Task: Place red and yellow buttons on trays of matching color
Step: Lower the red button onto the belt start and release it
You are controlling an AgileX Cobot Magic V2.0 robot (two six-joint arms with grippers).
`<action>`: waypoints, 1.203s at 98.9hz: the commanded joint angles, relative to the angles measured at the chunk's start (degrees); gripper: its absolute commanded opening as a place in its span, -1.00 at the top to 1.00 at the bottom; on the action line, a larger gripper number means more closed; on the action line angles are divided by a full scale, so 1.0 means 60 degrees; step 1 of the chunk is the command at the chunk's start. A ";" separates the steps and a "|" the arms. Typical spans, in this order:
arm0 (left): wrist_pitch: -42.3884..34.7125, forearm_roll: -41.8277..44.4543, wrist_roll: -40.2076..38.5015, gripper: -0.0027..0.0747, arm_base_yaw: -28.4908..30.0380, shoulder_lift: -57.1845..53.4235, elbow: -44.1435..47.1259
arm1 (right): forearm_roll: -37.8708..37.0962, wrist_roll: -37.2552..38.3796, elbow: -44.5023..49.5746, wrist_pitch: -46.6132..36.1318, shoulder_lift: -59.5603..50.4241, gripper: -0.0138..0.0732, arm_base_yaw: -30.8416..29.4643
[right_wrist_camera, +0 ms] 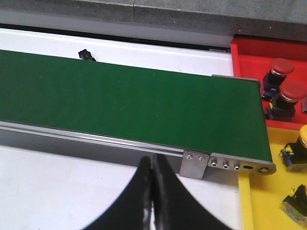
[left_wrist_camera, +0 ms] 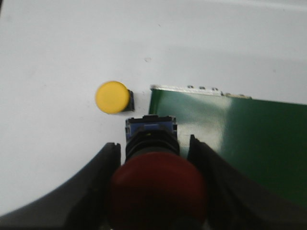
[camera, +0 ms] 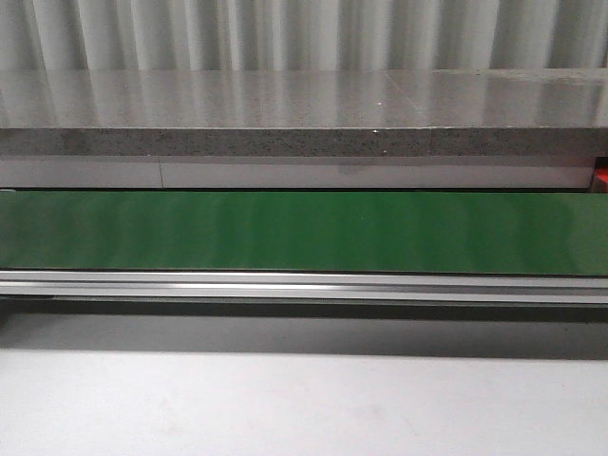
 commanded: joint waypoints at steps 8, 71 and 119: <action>-0.0982 -0.0103 0.0047 0.58 -0.0515 -0.0441 0.0766 | -0.0058 -0.0059 -0.0235 -0.0795 0.0099 0.84 0.0024; -0.1151 -0.0475 0.0218 -0.57 -0.0683 0.0726 0.1221 | -0.0058 -0.0059 -0.0235 -0.0795 0.0099 0.84 0.0024; -0.1308 0.0127 -0.1846 -0.57 0.0237 0.1060 -0.0946 | -0.0058 -0.0059 -0.0235 -0.0795 0.0099 0.84 0.0024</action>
